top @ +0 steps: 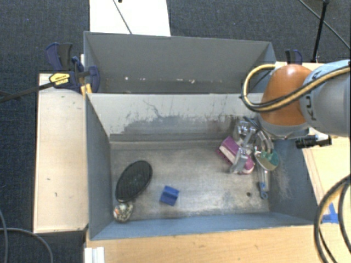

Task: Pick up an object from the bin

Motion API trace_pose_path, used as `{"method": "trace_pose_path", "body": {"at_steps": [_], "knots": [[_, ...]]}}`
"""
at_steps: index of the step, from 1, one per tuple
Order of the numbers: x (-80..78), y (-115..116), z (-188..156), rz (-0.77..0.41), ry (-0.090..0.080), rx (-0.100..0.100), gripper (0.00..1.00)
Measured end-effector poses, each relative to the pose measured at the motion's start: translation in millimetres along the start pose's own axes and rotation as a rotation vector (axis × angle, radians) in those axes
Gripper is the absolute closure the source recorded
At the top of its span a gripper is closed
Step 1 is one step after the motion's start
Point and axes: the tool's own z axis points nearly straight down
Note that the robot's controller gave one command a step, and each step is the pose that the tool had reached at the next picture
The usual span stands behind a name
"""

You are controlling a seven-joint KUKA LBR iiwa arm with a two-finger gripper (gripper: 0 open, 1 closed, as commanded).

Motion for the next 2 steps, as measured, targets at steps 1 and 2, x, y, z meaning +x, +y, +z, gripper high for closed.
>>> {"method": "trace_pose_path", "body": {"at_steps": [1,2], "knots": [[-1.2,4.3,-4.5,-0.006,-0.003,-0.006,1.0],[35.1,12.2,-138.6,-0.007,0.017,0.0,1.0]]}}
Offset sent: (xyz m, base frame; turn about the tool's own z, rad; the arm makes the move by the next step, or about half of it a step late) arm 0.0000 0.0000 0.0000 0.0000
